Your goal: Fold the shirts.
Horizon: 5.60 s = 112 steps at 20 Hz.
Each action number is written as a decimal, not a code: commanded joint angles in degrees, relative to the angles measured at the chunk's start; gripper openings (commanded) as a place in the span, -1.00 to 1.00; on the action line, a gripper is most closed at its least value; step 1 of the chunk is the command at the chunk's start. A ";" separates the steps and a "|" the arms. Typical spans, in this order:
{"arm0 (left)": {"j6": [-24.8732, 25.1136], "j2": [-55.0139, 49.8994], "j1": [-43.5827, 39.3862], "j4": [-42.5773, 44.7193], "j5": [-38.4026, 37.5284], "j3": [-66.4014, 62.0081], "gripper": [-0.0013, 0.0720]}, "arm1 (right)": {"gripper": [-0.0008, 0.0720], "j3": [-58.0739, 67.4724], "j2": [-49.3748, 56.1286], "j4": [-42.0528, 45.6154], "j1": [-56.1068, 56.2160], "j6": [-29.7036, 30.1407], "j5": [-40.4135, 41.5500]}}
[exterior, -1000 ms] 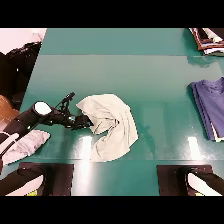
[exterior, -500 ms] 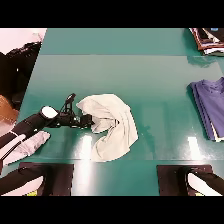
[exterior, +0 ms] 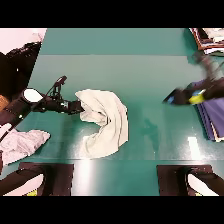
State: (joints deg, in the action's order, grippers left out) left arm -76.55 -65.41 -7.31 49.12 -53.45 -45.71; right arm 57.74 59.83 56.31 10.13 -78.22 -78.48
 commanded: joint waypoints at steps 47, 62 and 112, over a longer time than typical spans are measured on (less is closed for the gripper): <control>-6.03 16.04 0.68 29.16 -15.04 -70.49 -0.90 | -0.94 43.78 -10.47 29.29 -1.68 -8.15 -1.07; -5.73 -23.58 0.70 29.73 -0.92 -35.63 -0.90 | -0.93 21.44 26.80 28.65 -1.66 -7.34 11.02; 3.52 -5.05 13.42 2.67 -11.96 -2.69 -0.90 | 0.09 -27.41 -1.95 12.13 -42.45 5.42 -0.72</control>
State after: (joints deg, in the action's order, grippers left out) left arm -73.06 -70.50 6.13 51.99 -66.32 -47.79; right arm 35.77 57.93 68.01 -30.46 -73.67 -82.00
